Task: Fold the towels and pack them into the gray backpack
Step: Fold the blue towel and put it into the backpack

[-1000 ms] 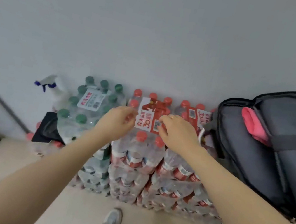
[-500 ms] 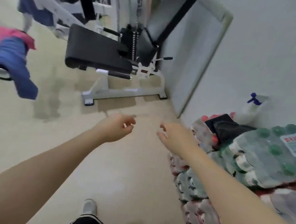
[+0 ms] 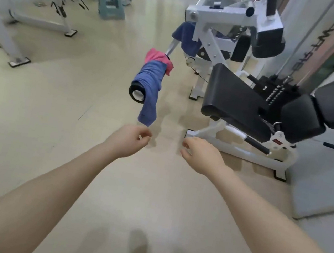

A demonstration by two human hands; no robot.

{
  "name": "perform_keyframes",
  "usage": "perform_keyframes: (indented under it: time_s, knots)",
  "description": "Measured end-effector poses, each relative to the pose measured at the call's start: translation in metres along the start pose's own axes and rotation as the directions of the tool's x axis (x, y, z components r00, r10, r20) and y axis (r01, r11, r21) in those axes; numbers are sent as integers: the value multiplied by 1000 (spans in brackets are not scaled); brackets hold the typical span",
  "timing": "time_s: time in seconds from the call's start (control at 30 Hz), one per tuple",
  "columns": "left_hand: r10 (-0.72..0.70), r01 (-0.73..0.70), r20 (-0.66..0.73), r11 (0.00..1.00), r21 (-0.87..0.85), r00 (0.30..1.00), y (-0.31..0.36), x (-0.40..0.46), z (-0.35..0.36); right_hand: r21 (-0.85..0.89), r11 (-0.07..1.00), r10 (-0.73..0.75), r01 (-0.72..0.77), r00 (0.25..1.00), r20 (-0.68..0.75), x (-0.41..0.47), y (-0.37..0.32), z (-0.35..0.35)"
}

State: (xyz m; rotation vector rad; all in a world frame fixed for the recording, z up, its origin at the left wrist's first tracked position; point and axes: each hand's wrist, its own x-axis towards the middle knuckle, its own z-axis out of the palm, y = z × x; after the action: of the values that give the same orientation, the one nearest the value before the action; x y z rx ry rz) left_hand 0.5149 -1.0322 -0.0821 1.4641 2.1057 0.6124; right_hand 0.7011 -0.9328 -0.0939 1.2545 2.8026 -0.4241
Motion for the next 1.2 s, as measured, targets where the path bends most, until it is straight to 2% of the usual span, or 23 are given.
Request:
perform_keyframes:
  time_s: [0.3, 0.53, 0.77, 0.93, 1.1, 1.2]
  knots:
    - [-110, 109, -76, 994, -25, 991, -98, 116, -84, -29, 997, -75, 77, 996, 39, 191, -47, -4]
    - [-58, 67, -105, 994, 82, 993, -147, 279, -143, 10, 998, -70, 70, 997, 46, 385, -45, -13]
    - [-46, 48, -26, 994, 103, 999, -180, 437, -197, 72, 995, -75, 69, 994, 79, 562, -43, -39]
    - [5, -9, 39, 994, 105, 999, -203, 537, -216, 60, 998, -26, 16, 984, 175, 656, -34, -21]
    - [107, -127, 161, 985, 120, 981, -229, 648, -225, 64, 991, 97, -116, 965, 245, 748, -17, -3]
    - [109, -150, 271, 979, 136, 956, -252, 709, -226, 90, 977, 160, -191, 949, 272, 794, -7, 18]
